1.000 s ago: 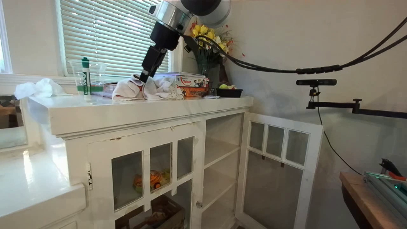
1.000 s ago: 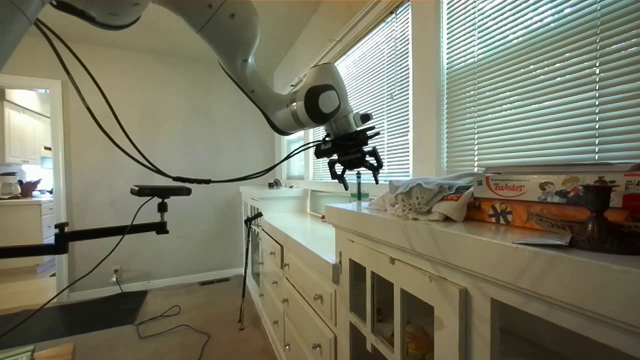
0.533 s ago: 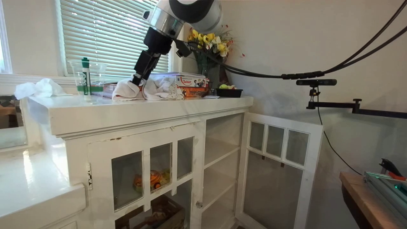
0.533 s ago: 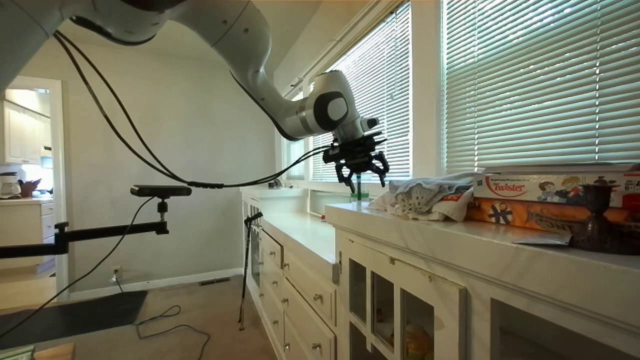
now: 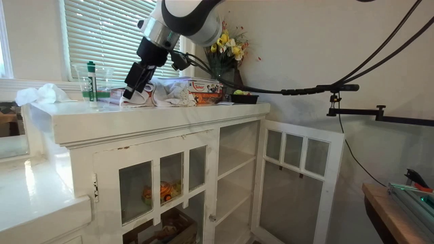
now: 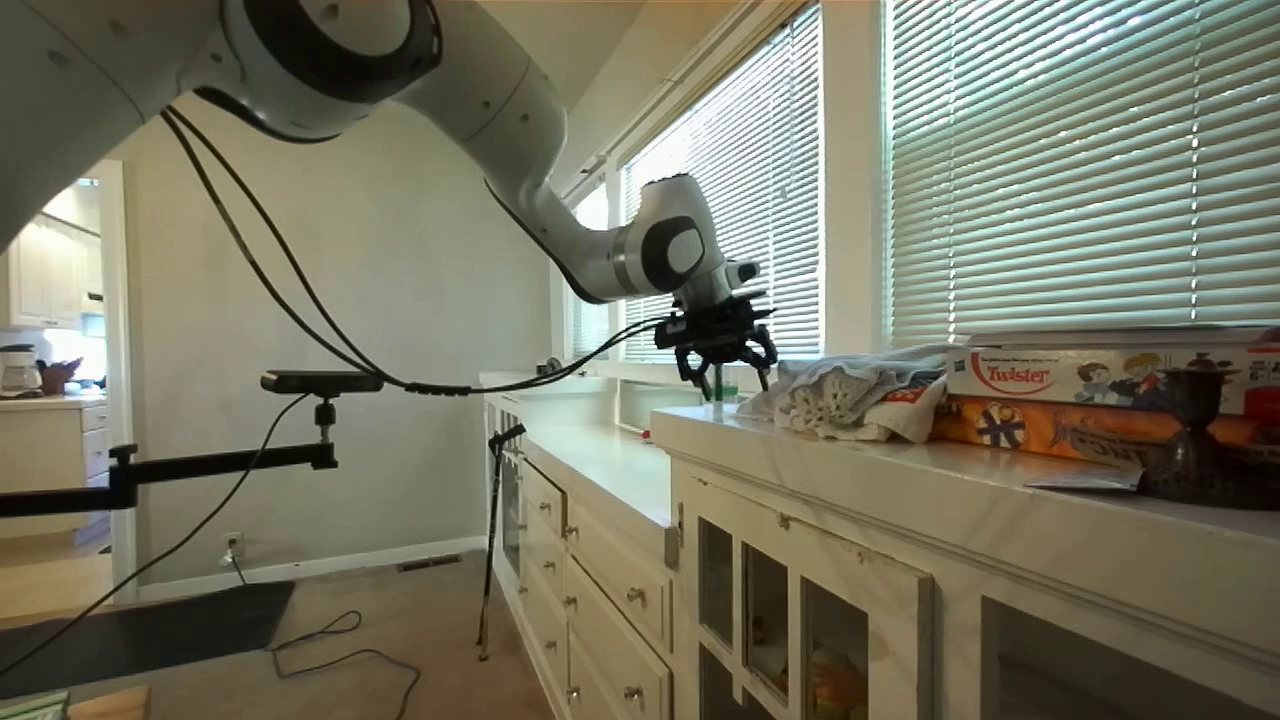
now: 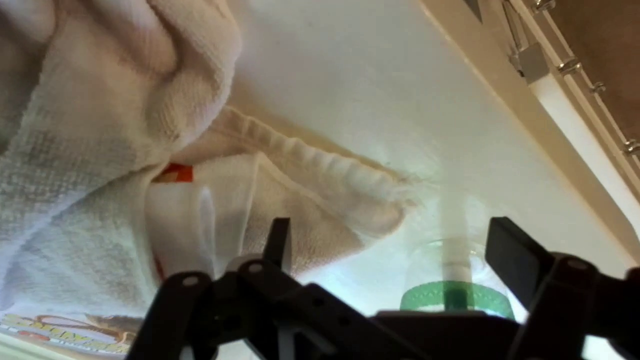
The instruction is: Pick up the white towel and place it on the open cabinet door
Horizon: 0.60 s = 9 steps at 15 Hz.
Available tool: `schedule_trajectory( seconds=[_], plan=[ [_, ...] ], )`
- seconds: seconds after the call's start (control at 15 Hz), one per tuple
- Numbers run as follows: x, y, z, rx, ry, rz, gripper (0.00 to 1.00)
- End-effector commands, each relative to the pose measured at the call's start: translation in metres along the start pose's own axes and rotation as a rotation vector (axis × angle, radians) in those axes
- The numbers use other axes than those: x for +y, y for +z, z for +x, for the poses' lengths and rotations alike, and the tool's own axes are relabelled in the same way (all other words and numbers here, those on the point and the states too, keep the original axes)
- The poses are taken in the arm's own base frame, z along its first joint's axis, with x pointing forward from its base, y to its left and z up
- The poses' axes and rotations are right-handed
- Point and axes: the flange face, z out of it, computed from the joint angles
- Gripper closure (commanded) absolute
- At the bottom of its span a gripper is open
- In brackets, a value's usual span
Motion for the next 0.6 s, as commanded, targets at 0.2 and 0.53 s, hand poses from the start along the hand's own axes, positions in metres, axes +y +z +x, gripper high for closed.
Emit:
schedule_trajectory(
  seconds=[0.2, 0.53],
  plan=[
    [0.006, 0.036, 0.009, -0.007, -0.008, 0.007, 0.25],
    [0.008, 0.038, 0.018, -0.006, -0.007, 0.006, 0.55]
  ],
)
